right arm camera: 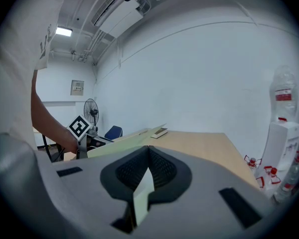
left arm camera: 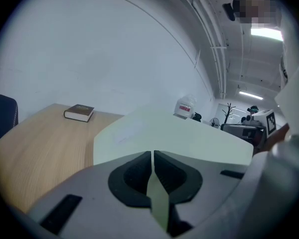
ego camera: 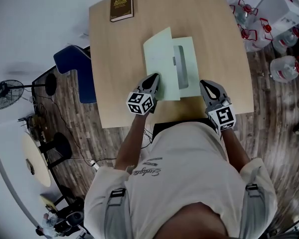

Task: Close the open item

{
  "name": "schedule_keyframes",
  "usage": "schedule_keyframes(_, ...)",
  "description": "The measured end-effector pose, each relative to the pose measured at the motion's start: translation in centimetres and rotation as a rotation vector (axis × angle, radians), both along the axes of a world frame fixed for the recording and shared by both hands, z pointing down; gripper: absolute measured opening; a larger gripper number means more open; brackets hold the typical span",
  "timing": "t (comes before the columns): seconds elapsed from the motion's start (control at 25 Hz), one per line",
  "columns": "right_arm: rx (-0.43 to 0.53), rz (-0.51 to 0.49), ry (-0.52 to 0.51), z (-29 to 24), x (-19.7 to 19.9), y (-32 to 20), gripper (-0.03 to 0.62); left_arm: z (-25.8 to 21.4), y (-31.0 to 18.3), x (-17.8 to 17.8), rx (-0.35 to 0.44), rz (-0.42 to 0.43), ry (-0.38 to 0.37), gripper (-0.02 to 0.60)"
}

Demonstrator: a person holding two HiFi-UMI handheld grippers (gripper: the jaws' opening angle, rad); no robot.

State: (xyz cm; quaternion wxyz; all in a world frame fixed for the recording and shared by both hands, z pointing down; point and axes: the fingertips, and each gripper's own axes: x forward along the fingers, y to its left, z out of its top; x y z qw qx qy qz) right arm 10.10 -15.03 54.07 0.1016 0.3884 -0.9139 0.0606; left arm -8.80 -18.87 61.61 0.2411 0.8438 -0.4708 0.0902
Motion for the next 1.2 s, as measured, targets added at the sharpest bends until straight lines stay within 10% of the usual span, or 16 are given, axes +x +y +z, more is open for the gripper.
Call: schedule_keyframes(1.2, -0.117, 0.033, -0.047, 3.2, 2.0, -1.1, -0.005, 6.5, -0.6, 6.8, -0.175, 0.151, -0.276, 0.028)
